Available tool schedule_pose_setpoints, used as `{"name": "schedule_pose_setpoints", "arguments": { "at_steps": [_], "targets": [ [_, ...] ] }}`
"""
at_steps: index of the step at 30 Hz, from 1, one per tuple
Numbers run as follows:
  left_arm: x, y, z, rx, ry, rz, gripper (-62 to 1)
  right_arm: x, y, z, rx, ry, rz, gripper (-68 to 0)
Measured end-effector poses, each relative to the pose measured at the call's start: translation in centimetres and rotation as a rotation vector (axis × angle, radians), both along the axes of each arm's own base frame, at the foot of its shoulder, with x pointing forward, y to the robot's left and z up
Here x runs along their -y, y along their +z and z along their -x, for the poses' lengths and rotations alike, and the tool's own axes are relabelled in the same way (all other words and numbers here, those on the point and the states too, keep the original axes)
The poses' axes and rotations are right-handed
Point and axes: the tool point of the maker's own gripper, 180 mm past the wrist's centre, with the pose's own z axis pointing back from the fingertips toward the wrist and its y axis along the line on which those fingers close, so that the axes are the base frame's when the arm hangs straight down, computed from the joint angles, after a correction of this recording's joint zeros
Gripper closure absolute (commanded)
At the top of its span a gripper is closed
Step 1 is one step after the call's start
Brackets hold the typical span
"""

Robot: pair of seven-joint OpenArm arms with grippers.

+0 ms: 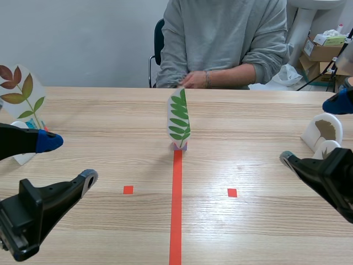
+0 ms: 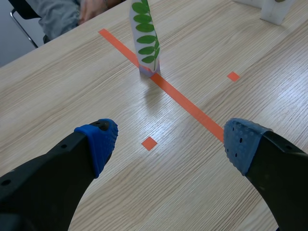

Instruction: Do the leaf sorting experiment

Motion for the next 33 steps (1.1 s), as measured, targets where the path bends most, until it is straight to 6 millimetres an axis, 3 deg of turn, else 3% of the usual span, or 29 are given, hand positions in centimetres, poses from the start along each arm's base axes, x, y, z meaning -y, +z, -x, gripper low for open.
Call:
{"name": "schedule_pose_setpoints", "arguments": {
  "at_steps": [3, 7, 9, 13, 17, 27, 33],
  "targets": [
    [-0.2, -0.2, -0.6, -0.004, -0.004, -0.045, -47.7, 0.0, 0.0, 0.0, 0.000, 0.000, 0.000, -56.4],
    [0.0, 1.2, -2.7, 0.083, -0.050, -0.093, -47.7, 0.0, 0.0, 0.0, 0.000, 0.000, 0.000, -56.4],
    [0.3, 0.9, -3.6, 0.097, -0.089, -0.107, -47.7, 0.0, 0.0, 0.0, 0.000, 0.000, 0.000, -56.4],
    [-0.5, -2.0, -6.1, 0.053, -0.104, -0.154, -48.4, 0.0, 0.0, 0.0, 0.000, 0.000, 0.001, -56.4],
    [-0.7, -5.0, -8.8, 0.004, -0.116, -0.181, -57.4, 0.1, 0.0, 0.0, 0.000, -0.001, 0.004, -56.4],
    [2.1, -8.7, -15.3, -0.045, -0.148, -0.204, -58.5, 0.5, -0.2, -0.1, 0.007, -0.006, 0.040, -56.4],
    [6.6, -10.9, -16.8, -0.094, -0.187, -0.167, -58.5, 0.5, -0.2, -0.1, 0.008, -0.006, 0.039, -56.4]
  ]
}}
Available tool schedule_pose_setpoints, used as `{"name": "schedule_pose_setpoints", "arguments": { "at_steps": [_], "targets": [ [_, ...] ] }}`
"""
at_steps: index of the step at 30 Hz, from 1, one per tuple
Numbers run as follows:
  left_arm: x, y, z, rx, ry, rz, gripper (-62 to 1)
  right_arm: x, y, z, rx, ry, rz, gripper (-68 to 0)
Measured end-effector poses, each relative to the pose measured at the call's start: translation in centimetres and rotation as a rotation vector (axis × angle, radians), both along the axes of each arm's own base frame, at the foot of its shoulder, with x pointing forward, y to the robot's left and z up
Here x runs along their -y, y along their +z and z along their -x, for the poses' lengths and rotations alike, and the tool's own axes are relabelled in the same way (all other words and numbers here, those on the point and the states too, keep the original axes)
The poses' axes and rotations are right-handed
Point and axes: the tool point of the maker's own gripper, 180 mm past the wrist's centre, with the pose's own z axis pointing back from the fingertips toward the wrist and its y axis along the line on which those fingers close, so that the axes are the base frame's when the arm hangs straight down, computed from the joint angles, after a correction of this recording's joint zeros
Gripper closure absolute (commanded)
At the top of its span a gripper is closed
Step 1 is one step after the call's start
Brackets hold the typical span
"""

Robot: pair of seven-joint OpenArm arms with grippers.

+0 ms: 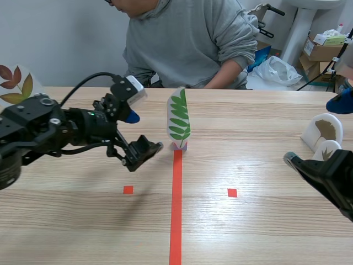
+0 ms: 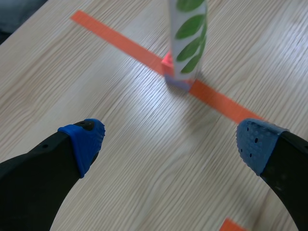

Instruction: Do the leaf sorting experiment

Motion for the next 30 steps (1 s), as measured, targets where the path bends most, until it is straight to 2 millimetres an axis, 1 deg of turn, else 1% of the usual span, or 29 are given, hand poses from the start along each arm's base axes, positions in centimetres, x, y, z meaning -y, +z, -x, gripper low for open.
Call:
{"name": "schedule_pose_setpoints", "arguments": {
  "at_steps": [2, 5, 9, 14, 19, 26, 27, 30],
  "targets": [
    [1.6, -0.4, -0.2, -0.010, -0.014, 0.004, -58.5, 0.0, 0.0, 0.0, 0.000, 0.001, 0.000, -56.4],
    [4.0, -0.3, -0.4, -0.013, -0.030, 0.039, -58.5, 0.0, 0.0, 0.0, 0.001, 0.001, -0.001, -56.4],
    [5.9, 0.0, -0.9, -0.001, -0.025, 0.062, -58.5, 0.0, 0.0, 0.0, 0.001, 0.001, -0.001, -56.4],
    [6.9, 0.2, -1.3, 0.028, -0.009, 0.059, -58.5, 0.0, 0.0, 0.0, 0.001, 0.001, -0.001, -56.4],
    [8.5, 0.7, -1.1, 0.033, -0.018, 0.085, -58.5, -0.1, 0.1, 0.0, 0.003, 0.002, -0.003, -56.4],
    [8.6, 0.7, -1.3, 0.048, -0.012, 0.070, -57.8, -0.1, 0.1, 0.0, 0.004, 0.002, -0.004, -56.4],
    [8.6, 0.7, -1.3, 0.048, -0.012, 0.070, -55.6, -0.1, 0.1, 0.0, 0.004, 0.002, -0.004, -56.4],
    [8.6, 0.7, -1.3, 0.048, -0.012, 0.071, -45.4, -0.1, 0.1, 0.0, 0.004, 0.002, -0.004, -56.4]
  ]
}}
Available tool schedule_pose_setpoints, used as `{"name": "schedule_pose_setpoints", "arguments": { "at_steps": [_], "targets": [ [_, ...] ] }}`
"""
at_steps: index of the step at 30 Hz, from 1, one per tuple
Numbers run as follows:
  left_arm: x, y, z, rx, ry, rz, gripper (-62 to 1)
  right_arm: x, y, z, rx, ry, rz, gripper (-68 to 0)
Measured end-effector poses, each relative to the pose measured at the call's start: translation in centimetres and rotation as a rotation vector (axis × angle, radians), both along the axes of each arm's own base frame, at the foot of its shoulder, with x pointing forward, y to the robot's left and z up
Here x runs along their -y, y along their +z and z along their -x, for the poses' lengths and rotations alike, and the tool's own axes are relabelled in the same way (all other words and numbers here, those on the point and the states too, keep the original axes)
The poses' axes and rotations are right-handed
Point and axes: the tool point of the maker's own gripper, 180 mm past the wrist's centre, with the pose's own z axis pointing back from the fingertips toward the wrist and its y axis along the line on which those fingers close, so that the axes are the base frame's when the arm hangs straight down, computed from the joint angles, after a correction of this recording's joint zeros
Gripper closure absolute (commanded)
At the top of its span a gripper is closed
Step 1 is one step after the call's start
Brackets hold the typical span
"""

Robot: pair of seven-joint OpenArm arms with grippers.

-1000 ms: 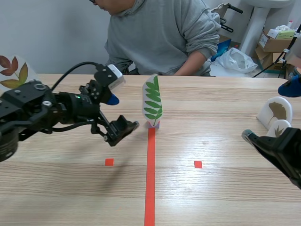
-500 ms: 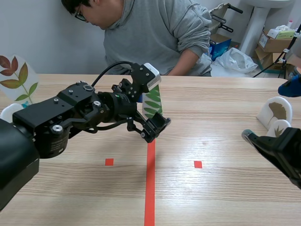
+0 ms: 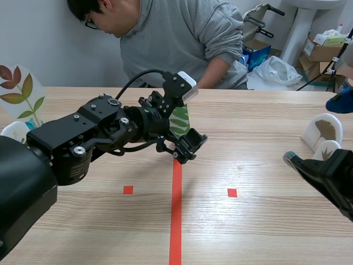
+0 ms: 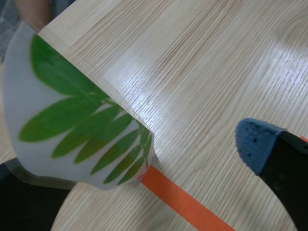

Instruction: Do the leaf sorting experiment

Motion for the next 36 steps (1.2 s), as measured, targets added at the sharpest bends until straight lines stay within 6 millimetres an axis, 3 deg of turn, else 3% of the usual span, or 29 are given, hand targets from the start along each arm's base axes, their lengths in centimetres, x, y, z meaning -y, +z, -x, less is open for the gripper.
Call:
{"name": "schedule_pose_setpoints", "arguments": {
  "at_steps": [14, 28, 36],
  "targets": [
    [0.0, 0.0, 0.0, 0.000, 0.000, 0.001, -6.5, 0.0, 0.0, 0.0, 0.000, 0.000, 0.000, -56.4],
    [-0.1, 0.1, 0.0, -0.002, 0.005, -0.004, -4.1, 0.0, 0.0, 0.0, 0.000, 0.000, 0.000, -56.4],
    [-2.5, 2.8, 1.4, 0.046, 0.051, 0.024, -4.1, 0.0, 0.0, 0.0, 0.001, 0.001, 0.000, -56.4]
  ]
}}
